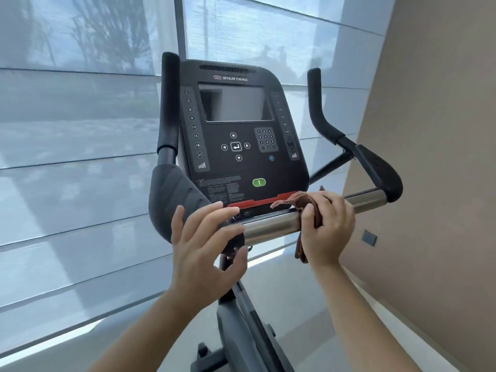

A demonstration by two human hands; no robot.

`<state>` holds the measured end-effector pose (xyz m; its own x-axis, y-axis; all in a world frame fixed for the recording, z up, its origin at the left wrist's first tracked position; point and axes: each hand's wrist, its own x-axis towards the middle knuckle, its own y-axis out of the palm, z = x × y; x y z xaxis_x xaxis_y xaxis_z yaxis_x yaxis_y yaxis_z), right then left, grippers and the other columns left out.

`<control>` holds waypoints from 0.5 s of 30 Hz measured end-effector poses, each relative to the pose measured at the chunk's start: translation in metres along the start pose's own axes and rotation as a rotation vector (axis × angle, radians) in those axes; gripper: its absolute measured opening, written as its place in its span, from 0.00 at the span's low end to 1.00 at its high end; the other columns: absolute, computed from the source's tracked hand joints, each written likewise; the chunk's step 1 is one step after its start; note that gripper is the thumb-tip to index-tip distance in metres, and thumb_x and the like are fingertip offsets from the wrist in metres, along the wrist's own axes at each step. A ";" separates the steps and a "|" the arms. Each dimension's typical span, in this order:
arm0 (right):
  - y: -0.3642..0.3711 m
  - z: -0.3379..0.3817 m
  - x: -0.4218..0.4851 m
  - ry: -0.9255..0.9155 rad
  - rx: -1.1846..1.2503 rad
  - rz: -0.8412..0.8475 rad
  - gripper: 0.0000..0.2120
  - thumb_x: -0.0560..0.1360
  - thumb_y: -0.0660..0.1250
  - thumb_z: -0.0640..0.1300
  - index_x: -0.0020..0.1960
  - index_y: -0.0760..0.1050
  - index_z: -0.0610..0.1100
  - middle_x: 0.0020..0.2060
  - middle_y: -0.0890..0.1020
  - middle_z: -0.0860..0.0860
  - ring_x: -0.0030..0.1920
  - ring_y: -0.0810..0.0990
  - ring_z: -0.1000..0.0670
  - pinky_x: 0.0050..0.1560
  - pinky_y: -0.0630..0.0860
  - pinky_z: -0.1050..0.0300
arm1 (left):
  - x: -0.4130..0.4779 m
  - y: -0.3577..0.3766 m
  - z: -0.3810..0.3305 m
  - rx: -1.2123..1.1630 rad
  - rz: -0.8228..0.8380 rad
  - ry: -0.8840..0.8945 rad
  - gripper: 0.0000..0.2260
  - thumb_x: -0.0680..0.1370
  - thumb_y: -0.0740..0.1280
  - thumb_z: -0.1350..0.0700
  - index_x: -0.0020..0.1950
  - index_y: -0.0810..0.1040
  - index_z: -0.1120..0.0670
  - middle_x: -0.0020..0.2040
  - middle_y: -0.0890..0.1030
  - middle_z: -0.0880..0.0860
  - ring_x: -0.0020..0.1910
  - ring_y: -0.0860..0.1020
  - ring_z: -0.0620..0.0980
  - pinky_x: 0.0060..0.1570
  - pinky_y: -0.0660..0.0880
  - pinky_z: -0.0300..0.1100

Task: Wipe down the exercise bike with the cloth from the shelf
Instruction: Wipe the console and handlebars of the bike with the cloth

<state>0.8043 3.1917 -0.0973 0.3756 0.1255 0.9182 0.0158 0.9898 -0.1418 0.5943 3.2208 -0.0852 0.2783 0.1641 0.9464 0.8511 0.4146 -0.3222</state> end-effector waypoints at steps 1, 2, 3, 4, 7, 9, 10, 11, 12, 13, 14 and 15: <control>0.002 0.003 -0.003 0.003 0.015 -0.007 0.14 0.73 0.58 0.45 0.48 0.81 0.42 0.45 0.82 0.44 0.47 0.77 0.42 0.49 0.73 0.49 | 0.004 0.008 -0.012 -0.014 0.008 0.013 0.10 0.72 0.63 0.52 0.42 0.82 0.55 0.51 0.82 0.52 0.57 0.74 0.51 0.64 0.58 0.59; 0.001 0.001 -0.003 -0.033 0.026 0.002 0.14 0.73 0.58 0.45 0.48 0.81 0.42 0.45 0.82 0.45 0.46 0.77 0.43 0.49 0.73 0.50 | 0.008 0.016 -0.023 -0.008 0.024 0.015 0.09 0.73 0.64 0.52 0.43 0.82 0.55 0.51 0.82 0.51 0.56 0.75 0.50 0.63 0.62 0.55; -0.001 -0.006 0.001 -0.110 0.031 0.018 0.14 0.73 0.58 0.45 0.47 0.81 0.42 0.44 0.83 0.45 0.45 0.78 0.43 0.48 0.74 0.50 | 0.013 0.024 -0.031 0.018 0.045 0.009 0.09 0.73 0.64 0.52 0.44 0.82 0.54 0.50 0.82 0.50 0.54 0.76 0.50 0.60 0.65 0.53; -0.004 -0.016 0.008 -0.207 0.032 0.041 0.14 0.72 0.58 0.45 0.47 0.81 0.42 0.42 0.83 0.45 0.43 0.78 0.43 0.46 0.74 0.50 | 0.017 0.031 -0.037 0.059 0.060 -0.004 0.09 0.72 0.65 0.52 0.45 0.82 0.54 0.50 0.82 0.49 0.52 0.78 0.50 0.55 0.69 0.50; -0.012 -0.043 0.031 -0.394 -0.035 0.112 0.14 0.72 0.59 0.46 0.45 0.82 0.41 0.39 0.83 0.45 0.38 0.78 0.43 0.43 0.71 0.52 | 0.021 0.043 -0.041 0.153 0.014 -0.040 0.07 0.73 0.66 0.51 0.41 0.83 0.52 0.43 0.83 0.46 0.40 0.80 0.47 0.38 0.71 0.43; -0.013 -0.042 0.032 -0.317 -0.057 0.136 0.13 0.71 0.60 0.46 0.45 0.82 0.42 0.39 0.83 0.46 0.39 0.78 0.43 0.44 0.71 0.52 | 0.020 0.047 -0.039 0.168 -0.050 -0.027 0.09 0.74 0.67 0.50 0.37 0.82 0.50 0.39 0.83 0.44 0.35 0.80 0.46 0.33 0.69 0.42; -0.012 -0.034 0.028 -0.238 -0.041 0.145 0.13 0.71 0.60 0.46 0.45 0.82 0.43 0.40 0.82 0.46 0.40 0.78 0.43 0.44 0.72 0.51 | 0.019 0.048 -0.039 0.177 -0.075 -0.017 0.10 0.74 0.67 0.49 0.36 0.82 0.49 0.38 0.83 0.43 0.34 0.79 0.45 0.32 0.69 0.42; -0.010 -0.026 0.023 -0.170 -0.015 0.152 0.13 0.71 0.59 0.46 0.45 0.81 0.44 0.41 0.82 0.47 0.41 0.78 0.44 0.44 0.73 0.50 | 0.018 0.049 -0.038 0.192 -0.091 -0.005 0.10 0.74 0.67 0.49 0.35 0.82 0.49 0.38 0.83 0.43 0.33 0.79 0.45 0.31 0.68 0.41; -0.009 -0.017 0.019 -0.134 0.017 0.160 0.13 0.72 0.59 0.46 0.46 0.81 0.45 0.41 0.82 0.48 0.42 0.78 0.45 0.45 0.73 0.51 | 0.018 0.050 -0.038 0.207 -0.103 0.008 0.10 0.74 0.67 0.49 0.35 0.82 0.49 0.37 0.83 0.43 0.32 0.79 0.45 0.31 0.67 0.40; -0.008 -0.011 0.016 -0.135 0.048 0.173 0.13 0.72 0.59 0.47 0.47 0.81 0.45 0.41 0.82 0.48 0.42 0.77 0.46 0.45 0.73 0.52 | 0.018 0.051 -0.037 0.218 -0.109 0.020 0.10 0.74 0.68 0.49 0.35 0.82 0.49 0.37 0.83 0.43 0.31 0.79 0.45 0.31 0.66 0.40; -0.009 -0.010 0.016 -0.172 0.075 0.190 0.13 0.71 0.59 0.47 0.48 0.81 0.46 0.41 0.82 0.49 0.41 0.77 0.47 0.44 0.72 0.53 | 0.018 0.052 -0.037 0.225 -0.112 0.031 0.09 0.74 0.68 0.49 0.35 0.83 0.50 0.37 0.83 0.43 0.31 0.79 0.45 0.31 0.65 0.39; -0.011 -0.014 0.020 -0.233 0.090 0.206 0.13 0.71 0.60 0.46 0.48 0.81 0.45 0.40 0.82 0.49 0.40 0.77 0.47 0.43 0.72 0.54 | 0.018 0.052 -0.037 0.228 -0.114 0.040 0.09 0.74 0.68 0.49 0.36 0.83 0.50 0.38 0.83 0.43 0.31 0.79 0.45 0.31 0.65 0.39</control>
<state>0.8247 3.1825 -0.0824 0.1400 0.3255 0.9351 -0.1244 0.9427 -0.3095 0.6596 3.2122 -0.0844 0.2077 0.0716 0.9756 0.7566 0.6204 -0.2066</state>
